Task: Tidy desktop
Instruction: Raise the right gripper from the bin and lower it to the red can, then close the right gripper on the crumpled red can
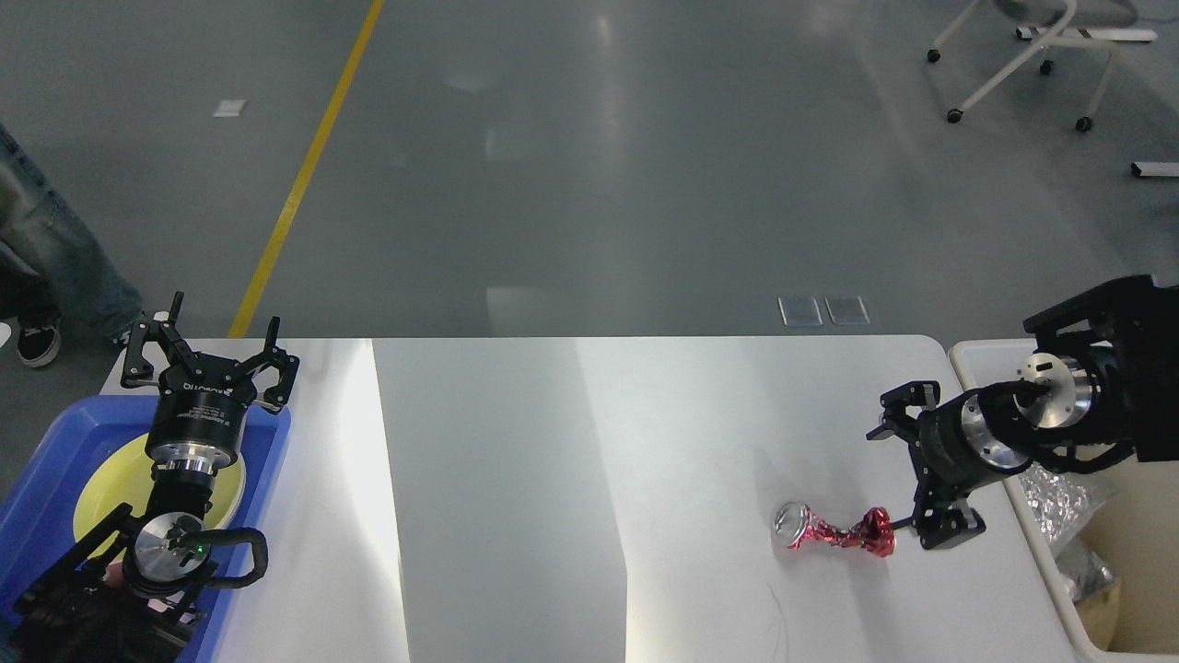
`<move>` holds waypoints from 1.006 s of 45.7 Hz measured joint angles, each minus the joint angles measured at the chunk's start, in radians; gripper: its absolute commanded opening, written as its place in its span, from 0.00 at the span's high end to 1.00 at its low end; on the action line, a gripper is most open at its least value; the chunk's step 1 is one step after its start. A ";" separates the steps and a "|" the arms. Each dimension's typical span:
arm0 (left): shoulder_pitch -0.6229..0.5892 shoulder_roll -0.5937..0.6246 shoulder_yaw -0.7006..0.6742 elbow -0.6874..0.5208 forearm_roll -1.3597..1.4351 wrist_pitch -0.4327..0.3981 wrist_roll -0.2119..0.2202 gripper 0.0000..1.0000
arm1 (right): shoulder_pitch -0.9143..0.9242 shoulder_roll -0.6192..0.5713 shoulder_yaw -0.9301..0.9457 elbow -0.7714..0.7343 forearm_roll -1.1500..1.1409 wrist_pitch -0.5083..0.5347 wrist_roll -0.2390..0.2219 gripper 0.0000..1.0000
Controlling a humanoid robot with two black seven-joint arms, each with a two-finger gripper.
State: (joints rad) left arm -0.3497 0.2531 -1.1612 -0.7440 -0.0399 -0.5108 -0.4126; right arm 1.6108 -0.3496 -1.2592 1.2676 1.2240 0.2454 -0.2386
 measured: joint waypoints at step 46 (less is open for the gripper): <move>0.000 0.000 0.001 0.000 0.000 0.000 0.000 0.03 | -0.416 0.070 0.202 -0.353 0.055 -0.066 -0.004 0.47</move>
State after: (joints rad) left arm -0.3497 0.2531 -1.1604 -0.7440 -0.0399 -0.5108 -0.4126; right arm 1.1953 -0.2793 -1.0569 0.9146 1.2785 0.1792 -0.2424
